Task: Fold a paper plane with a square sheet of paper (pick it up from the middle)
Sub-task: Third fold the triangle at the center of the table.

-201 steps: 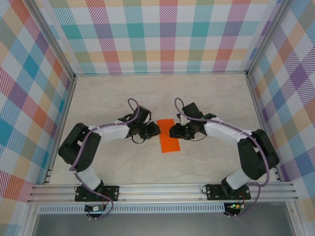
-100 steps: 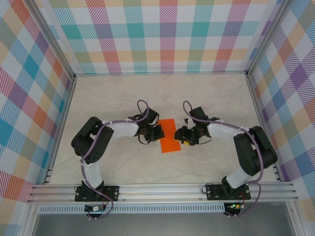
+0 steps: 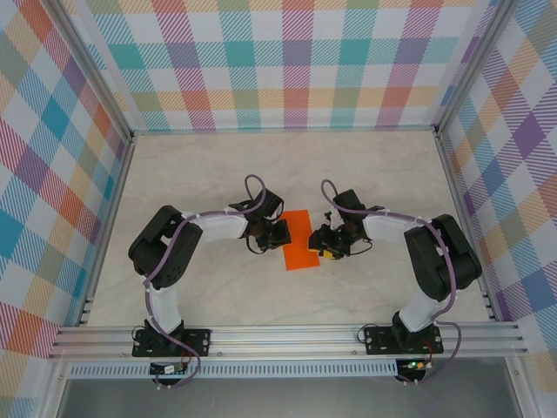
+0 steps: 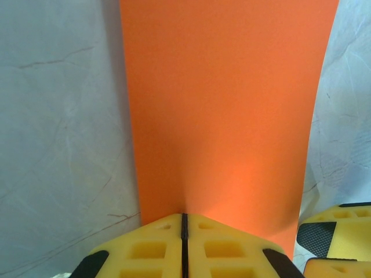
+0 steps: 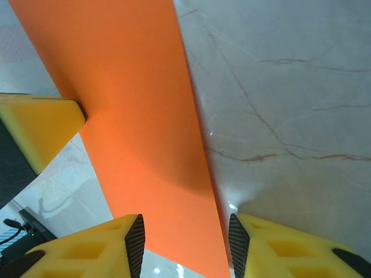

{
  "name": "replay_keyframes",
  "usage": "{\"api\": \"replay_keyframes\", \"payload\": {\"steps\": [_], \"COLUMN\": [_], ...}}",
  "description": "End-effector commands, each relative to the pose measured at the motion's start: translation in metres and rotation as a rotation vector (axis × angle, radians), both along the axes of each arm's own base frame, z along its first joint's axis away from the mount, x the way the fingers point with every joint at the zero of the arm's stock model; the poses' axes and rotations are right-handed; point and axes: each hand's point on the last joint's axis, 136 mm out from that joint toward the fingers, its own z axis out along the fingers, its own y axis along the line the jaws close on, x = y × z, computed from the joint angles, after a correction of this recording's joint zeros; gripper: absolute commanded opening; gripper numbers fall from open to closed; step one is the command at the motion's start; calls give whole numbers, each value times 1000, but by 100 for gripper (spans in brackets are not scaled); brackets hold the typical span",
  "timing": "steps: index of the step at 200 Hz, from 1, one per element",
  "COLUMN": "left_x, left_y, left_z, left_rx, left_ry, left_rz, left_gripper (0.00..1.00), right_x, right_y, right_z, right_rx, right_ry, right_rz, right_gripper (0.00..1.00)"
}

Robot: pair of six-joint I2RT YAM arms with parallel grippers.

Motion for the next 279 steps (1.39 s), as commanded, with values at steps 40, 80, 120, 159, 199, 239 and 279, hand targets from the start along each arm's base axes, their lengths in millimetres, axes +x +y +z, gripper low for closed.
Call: {"api": "replay_keyframes", "payload": {"steps": [40, 80, 120, 159, 199, 239, 279], "left_x": [-19, -18, -19, -19, -19, -19, -19], "left_y": [25, 25, 26, 26, 26, 26, 26], "left_z": [-32, -32, -33, -33, -33, -34, -34], "left_rx": [146, 149, 153, 150, 150, 153, 153], "left_ry": [87, 85, 88, 89, 90, 92, 91], "left_rz": [4, 7, 6, 9, 8, 7, 8], "left_gripper": [8, 8, 8, 8, 8, 8, 8], "right_x": [-15, -11, -10, -18, -21, -26, -28], "right_y": [10, -11, -18, -6, 1, 6, 14], "right_z": [11, 5, -2, -3, -2, -3, 2], "right_rx": [94, -46, -94, -42, -27, -23, 31], "right_ry": [17, -18, -16, 4, 2, 9, 18], "right_rz": [98, 58, 47, 101, 132, 157, 153], "right_gripper": [42, 43, 44, 42, 37, 38, 36]}}
